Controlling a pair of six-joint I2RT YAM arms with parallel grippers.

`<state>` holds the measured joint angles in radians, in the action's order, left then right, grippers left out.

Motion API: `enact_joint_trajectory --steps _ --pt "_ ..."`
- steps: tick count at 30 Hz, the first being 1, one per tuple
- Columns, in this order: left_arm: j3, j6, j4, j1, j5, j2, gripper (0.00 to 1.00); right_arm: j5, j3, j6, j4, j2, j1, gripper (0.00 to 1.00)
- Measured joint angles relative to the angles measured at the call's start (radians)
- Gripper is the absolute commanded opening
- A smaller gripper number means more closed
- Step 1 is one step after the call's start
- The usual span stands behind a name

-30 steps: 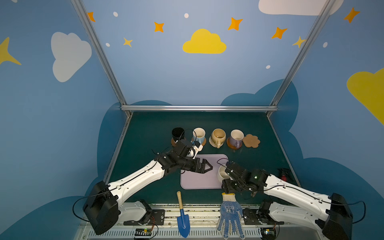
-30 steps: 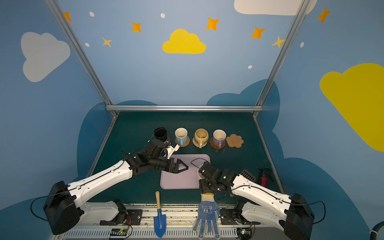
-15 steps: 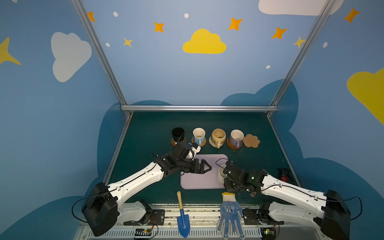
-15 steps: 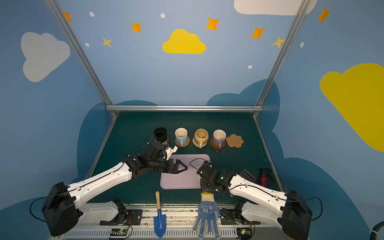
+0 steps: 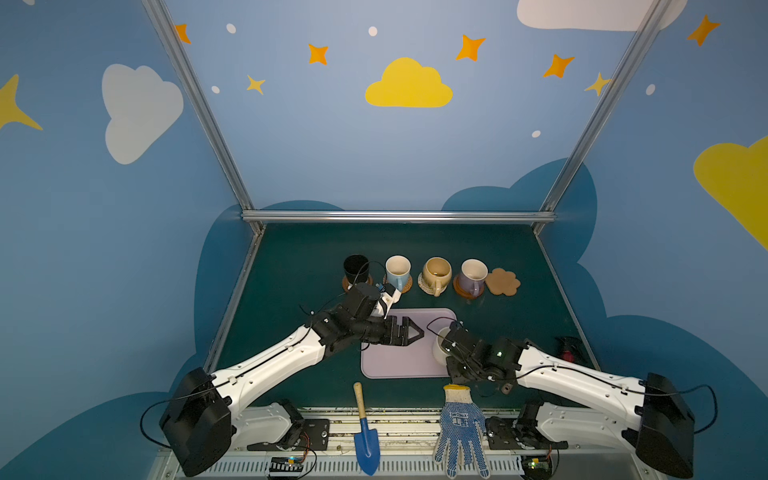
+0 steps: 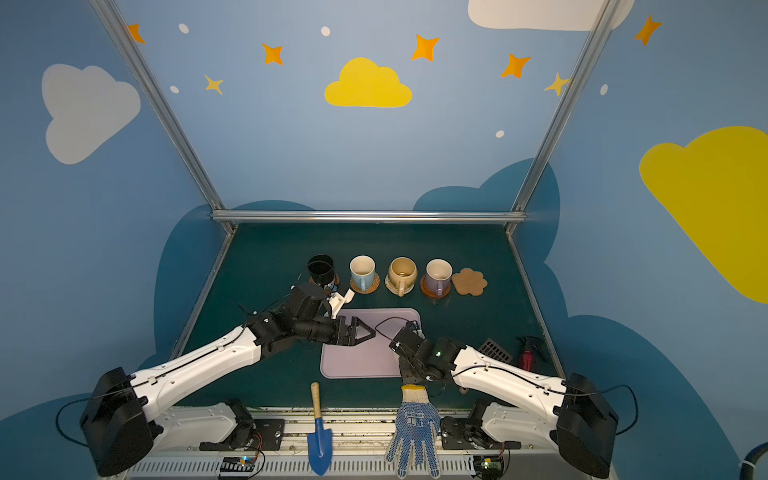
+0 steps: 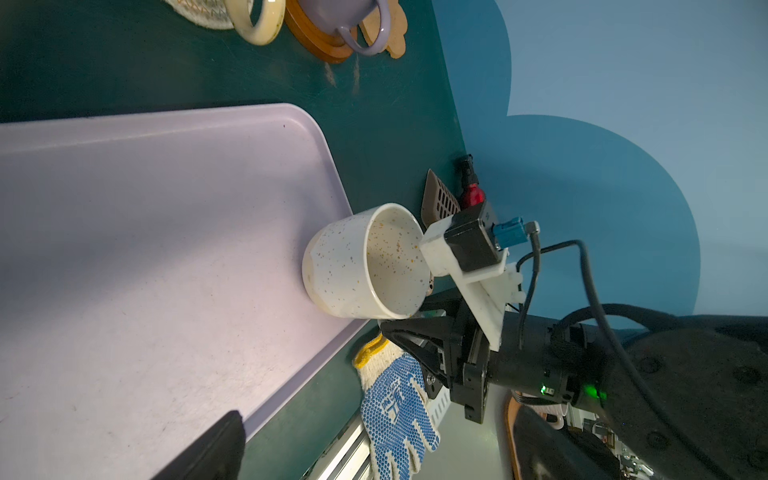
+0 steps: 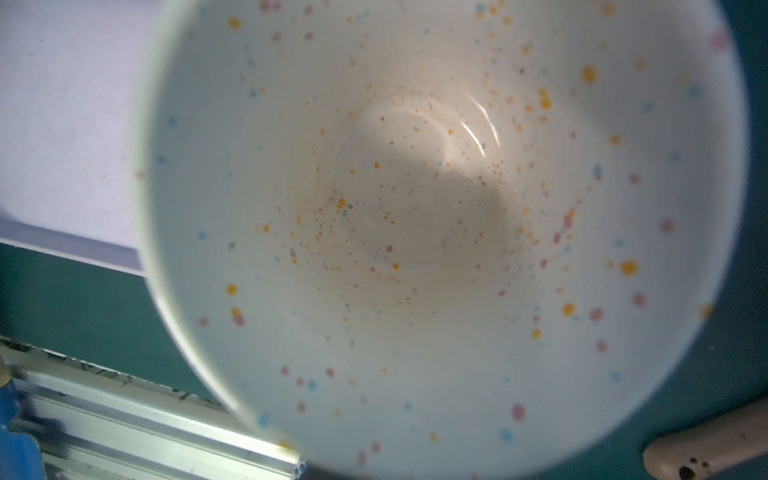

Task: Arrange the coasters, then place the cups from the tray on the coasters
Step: 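Close right gripper on the white speckled mug rim, then lift the white speckled mug with right gripper toward the cork flower coaster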

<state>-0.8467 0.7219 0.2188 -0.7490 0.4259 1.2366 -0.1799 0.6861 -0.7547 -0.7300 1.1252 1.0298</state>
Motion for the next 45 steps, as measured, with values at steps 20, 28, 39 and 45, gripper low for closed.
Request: enact_joint_trajectory --steps 20,28,39,45 --pt "-0.016 -0.023 0.013 0.000 -0.014 0.019 1.00 -0.001 0.087 0.083 -0.054 0.012 -0.012 0.00" --pt "-0.074 -0.011 -0.034 0.012 -0.023 0.024 1.00 -0.003 0.128 0.147 -0.081 -0.010 -0.069 0.00" --pt "-0.187 0.002 -0.115 0.031 -0.014 0.082 1.00 -0.002 0.248 0.307 -0.188 -0.089 -0.210 0.00" --pt "-0.262 0.008 -0.151 0.053 0.052 0.151 1.00 -0.001 0.324 0.397 -0.232 -0.090 -0.274 0.00"
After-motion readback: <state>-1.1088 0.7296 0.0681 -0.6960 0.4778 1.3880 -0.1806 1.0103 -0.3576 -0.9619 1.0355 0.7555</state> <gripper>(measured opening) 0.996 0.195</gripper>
